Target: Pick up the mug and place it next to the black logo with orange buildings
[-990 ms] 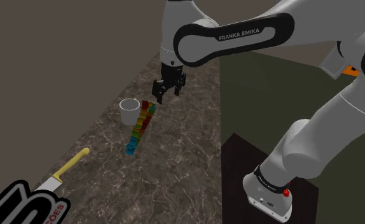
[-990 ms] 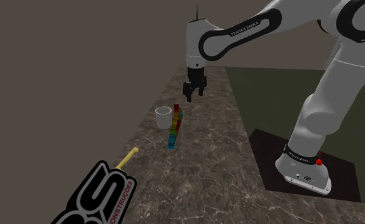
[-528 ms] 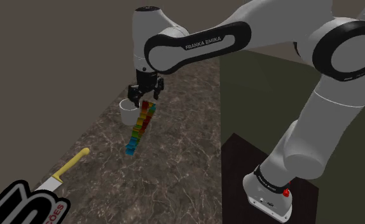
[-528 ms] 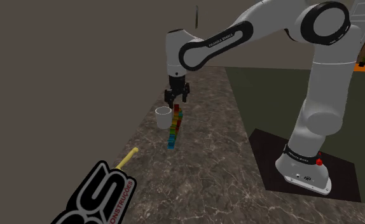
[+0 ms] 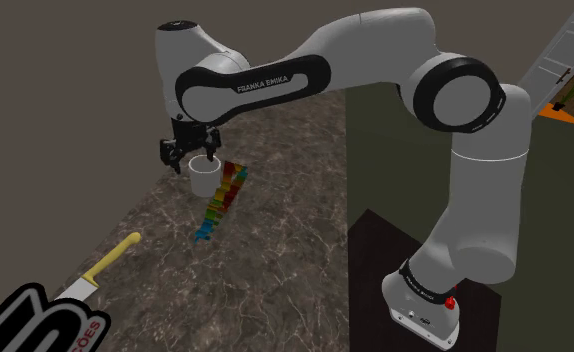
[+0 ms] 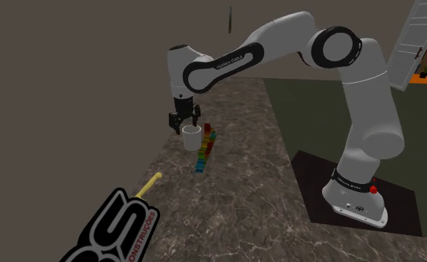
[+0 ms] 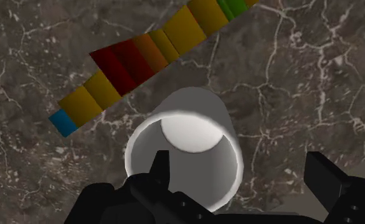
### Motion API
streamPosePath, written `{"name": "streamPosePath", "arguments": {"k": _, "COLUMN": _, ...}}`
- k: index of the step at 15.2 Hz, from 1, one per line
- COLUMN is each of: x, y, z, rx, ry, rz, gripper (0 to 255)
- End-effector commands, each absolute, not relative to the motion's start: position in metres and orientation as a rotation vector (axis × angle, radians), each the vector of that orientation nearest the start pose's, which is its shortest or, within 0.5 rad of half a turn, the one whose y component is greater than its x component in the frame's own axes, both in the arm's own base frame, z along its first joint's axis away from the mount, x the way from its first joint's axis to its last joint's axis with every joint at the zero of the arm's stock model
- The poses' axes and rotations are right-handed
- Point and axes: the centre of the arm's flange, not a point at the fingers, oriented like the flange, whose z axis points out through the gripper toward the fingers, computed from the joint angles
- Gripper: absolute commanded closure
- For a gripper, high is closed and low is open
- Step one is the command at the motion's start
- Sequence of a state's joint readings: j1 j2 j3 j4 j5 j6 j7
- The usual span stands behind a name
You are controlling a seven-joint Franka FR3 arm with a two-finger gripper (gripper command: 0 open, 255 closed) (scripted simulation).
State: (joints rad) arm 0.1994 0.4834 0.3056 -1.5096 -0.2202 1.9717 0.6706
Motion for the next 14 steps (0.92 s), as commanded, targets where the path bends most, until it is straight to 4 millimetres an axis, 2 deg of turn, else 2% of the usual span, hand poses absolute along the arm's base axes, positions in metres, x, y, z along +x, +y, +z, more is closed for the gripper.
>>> {"name": "streamPosePath", "arguments": {"k": 1, "x": 0.633, "y": 0.298, "z": 0.384, "rx": -3.188, "ry": 0.184, "rz": -0.058, "gripper": 0}}
{"name": "streamPosePath", "arguments": {"k": 8, "x": 0.635, "y": 0.296, "z": 0.35, "rx": -3.188, "ry": 0.184, "rz": -0.058, "gripper": 0}}
{"name": "streamPosePath", "arguments": {"k": 14, "x": 0.635, "y": 0.296, "z": 0.35, "rx": -3.188, "ry": 0.184, "rz": -0.058, "gripper": 0}}
